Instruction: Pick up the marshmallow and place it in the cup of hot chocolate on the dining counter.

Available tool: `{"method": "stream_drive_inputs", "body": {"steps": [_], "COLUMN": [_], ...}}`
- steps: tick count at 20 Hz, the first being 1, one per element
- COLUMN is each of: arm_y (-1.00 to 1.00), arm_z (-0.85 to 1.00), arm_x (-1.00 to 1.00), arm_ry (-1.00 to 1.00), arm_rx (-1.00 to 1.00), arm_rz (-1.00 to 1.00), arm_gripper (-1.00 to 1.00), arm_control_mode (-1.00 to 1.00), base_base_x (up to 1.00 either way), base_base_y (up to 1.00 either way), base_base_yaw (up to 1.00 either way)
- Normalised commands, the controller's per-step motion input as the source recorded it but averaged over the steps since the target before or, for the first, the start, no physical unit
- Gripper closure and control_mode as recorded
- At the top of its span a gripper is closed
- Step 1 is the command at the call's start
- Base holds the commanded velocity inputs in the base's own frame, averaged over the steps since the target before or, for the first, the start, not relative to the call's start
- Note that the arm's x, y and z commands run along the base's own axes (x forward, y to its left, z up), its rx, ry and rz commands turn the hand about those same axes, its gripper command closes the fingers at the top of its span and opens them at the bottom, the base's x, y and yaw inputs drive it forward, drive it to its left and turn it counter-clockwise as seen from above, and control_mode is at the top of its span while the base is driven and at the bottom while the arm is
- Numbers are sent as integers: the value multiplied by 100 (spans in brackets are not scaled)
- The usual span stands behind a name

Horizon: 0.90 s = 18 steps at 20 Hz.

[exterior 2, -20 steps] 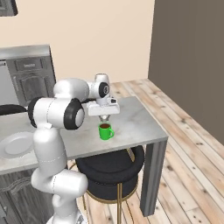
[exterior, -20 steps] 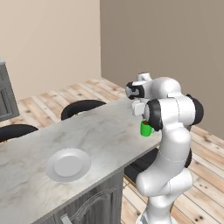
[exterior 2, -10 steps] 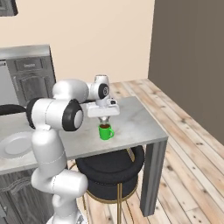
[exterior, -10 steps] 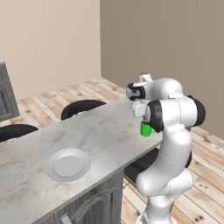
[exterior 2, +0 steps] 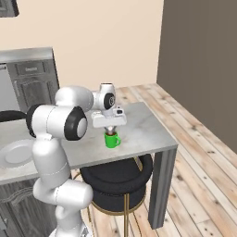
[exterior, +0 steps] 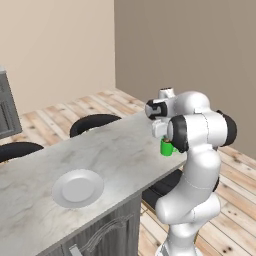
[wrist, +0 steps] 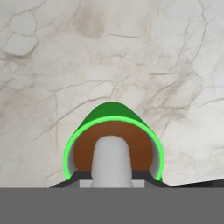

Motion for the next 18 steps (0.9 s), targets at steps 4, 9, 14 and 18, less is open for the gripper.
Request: {"method": "stream_drive_inputs", "body": {"steps": [4, 9, 14, 18], "arm_y": [-1, -2, 0, -2], "arm_z": [-13, -1, -2, 0], "arm_x": [0, 5, 7, 2], "arm_ry": [0, 0, 0, 0], "arm_rx": [0, 0, 0, 0], "arm_rz": [0, 0, 0, 0], "arm_gripper": [100, 100, -100, -100], "arm_control_mode": [-100, -100, -100, -100], "base_base_x": [0, 0, 0, 0], "base_base_y": [0, 0, 0, 0], "base_base_yaw": [0, 0, 0, 0]}}
